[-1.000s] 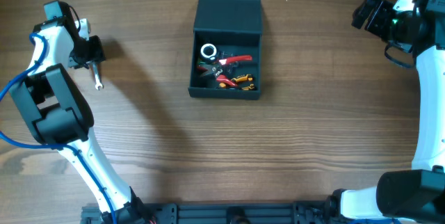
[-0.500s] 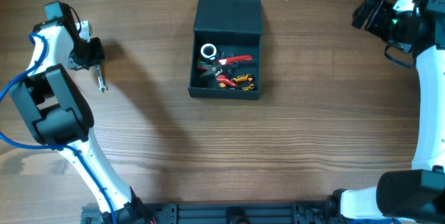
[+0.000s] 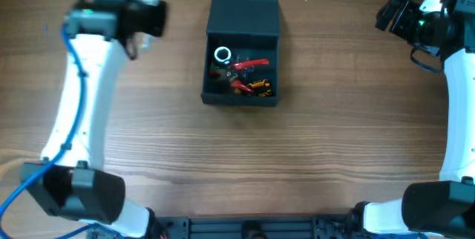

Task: Pack container
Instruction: 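Carry the wrench into the box and release it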

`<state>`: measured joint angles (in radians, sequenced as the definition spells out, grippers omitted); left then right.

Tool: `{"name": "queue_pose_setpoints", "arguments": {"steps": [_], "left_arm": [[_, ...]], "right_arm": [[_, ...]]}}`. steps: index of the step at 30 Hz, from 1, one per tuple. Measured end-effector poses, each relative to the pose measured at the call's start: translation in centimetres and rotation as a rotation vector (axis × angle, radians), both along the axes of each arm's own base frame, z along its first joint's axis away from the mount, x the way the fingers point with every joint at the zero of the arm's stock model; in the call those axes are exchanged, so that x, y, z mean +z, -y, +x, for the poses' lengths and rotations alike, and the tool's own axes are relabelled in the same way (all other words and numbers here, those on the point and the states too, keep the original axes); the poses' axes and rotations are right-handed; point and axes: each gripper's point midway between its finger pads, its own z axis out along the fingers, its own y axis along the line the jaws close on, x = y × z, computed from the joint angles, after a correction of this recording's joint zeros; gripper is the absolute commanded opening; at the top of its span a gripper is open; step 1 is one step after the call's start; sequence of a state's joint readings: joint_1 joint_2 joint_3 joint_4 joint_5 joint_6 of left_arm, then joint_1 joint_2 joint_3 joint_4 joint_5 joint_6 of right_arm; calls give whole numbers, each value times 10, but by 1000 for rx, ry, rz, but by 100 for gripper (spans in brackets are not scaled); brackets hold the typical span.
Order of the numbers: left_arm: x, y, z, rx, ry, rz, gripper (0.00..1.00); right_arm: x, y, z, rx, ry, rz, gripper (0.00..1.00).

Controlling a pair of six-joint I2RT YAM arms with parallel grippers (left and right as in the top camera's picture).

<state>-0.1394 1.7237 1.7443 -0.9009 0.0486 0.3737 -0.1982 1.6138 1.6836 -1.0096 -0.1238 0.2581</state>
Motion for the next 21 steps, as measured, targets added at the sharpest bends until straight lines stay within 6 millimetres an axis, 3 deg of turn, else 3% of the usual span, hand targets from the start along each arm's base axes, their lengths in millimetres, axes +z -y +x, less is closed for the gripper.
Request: {"name": "queue_pose_setpoints", "arguments": {"steps": [4, 10, 16, 21], "left_arm": [[-21, 75, -28, -366, -44, 156, 4], [-90, 140, -68, -845, -184, 374, 4], [-157, 177, -89, -1094, -295, 462, 6], [-189, 180, -97, -1153, -370, 481, 27]], "right_arm": [[0, 0, 0, 0, 0, 0, 100], [0, 0, 0, 0, 0, 0, 100], [0, 0, 0, 0, 0, 0, 100], [0, 0, 0, 0, 0, 0, 100]]}}
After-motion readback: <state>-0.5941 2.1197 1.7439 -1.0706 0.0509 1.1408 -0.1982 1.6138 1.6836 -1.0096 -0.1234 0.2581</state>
